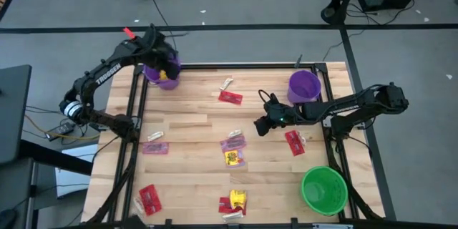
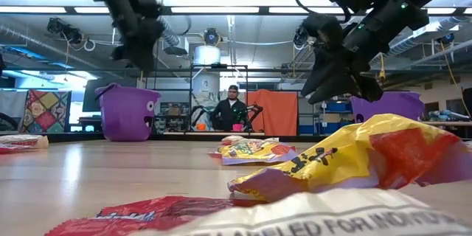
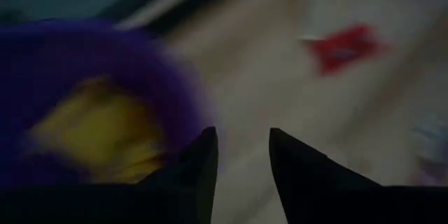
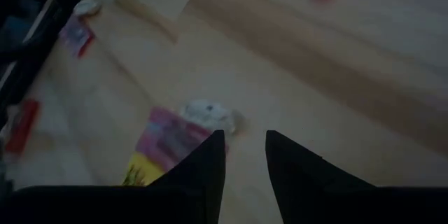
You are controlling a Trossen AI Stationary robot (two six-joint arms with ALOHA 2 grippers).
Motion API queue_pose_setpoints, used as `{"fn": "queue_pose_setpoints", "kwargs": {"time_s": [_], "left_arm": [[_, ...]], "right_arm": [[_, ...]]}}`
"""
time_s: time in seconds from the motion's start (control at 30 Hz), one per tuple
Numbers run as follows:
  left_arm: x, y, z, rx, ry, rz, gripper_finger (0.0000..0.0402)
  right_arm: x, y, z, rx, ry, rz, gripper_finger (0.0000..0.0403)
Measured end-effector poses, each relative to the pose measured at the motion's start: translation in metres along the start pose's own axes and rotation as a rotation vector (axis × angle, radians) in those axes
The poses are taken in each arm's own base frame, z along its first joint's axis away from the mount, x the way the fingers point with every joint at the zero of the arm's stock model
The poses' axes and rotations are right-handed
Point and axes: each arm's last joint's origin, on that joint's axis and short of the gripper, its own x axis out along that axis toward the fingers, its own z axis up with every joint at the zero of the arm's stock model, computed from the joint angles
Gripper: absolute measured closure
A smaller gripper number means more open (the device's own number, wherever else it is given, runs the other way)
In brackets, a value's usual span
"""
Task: Sort candy by brand, put in halloween buckets
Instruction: Put the yellow candy into the left purple bucket
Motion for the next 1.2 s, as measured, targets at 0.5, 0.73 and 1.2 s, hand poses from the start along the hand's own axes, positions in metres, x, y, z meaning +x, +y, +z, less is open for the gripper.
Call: {"fn": "queue_pose_setpoints", "kwargs": {"time_s": [0.5, 0.73, 1.2], "left_arm": [[0.016, -0.194, -0.066, 0.329, -0.05, -0.449, 0.0317], [0.03, -0.246, -0.116, 0.284, -0.126, -0.542, 0.0303], [0.116, -0.3, -0.173, 0.371, -0.122, -0.543, 0.0205]], "right_arm": [[-0.007, 0.018, -0.031, -0.112, 0.07, 0.049, 0.0286], [-0.01, 0.023, -0.041, -0.18, 0.054, 0.036, 0.0286], [-0.013, 0.027, -0.05, -0.199, 0.087, 0.06, 0.0286]]}}
